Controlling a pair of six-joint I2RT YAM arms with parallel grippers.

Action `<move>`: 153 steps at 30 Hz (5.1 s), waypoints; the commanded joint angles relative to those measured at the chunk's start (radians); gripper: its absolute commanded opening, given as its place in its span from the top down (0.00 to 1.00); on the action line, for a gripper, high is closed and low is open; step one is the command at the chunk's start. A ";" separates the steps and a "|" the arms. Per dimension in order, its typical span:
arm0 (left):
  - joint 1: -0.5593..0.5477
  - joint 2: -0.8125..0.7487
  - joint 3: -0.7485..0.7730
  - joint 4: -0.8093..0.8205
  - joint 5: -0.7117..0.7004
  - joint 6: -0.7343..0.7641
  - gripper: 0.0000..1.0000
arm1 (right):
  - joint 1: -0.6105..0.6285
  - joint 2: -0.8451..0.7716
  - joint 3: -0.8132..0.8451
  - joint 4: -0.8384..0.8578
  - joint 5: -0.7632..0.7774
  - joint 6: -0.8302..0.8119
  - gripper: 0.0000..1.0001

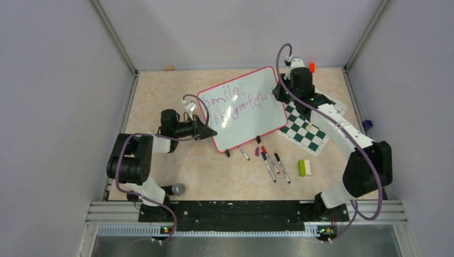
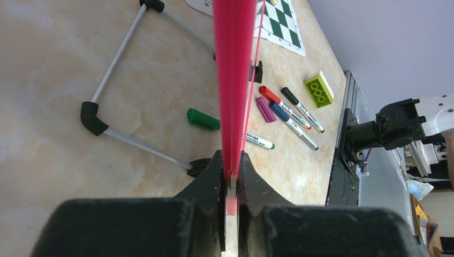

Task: Write a sentence on the whiteboard

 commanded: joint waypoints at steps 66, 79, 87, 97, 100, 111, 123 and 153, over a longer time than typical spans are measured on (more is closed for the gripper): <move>-0.011 0.034 -0.012 -0.134 -0.091 0.017 1.00 | -0.024 -0.199 -0.143 -0.005 0.125 0.026 1.00; -0.011 0.036 -0.011 -0.134 -0.090 0.016 1.00 | -0.025 -0.095 -0.100 0.032 0.029 0.031 1.00; -0.011 0.037 -0.012 -0.134 -0.092 0.017 1.00 | -0.023 -0.069 -0.089 0.048 0.034 0.032 1.00; -0.011 0.037 -0.011 -0.134 -0.091 0.017 1.00 | -0.024 -0.041 -0.082 0.052 0.050 0.023 1.00; -0.011 0.036 -0.012 -0.134 -0.090 0.017 1.00 | -0.023 -0.042 -0.065 0.032 0.052 0.019 1.00; -0.011 0.031 -0.014 -0.128 -0.083 0.017 0.95 | -0.024 -0.228 -0.143 0.050 0.051 0.017 1.00; -0.012 -0.002 -0.034 -0.122 -0.112 0.028 0.73 | -0.024 -0.423 -0.319 0.131 0.084 0.019 1.00; -0.010 -1.479 -0.307 -0.767 -1.026 -0.215 0.03 | -0.023 -0.584 -0.364 0.053 0.085 0.071 1.00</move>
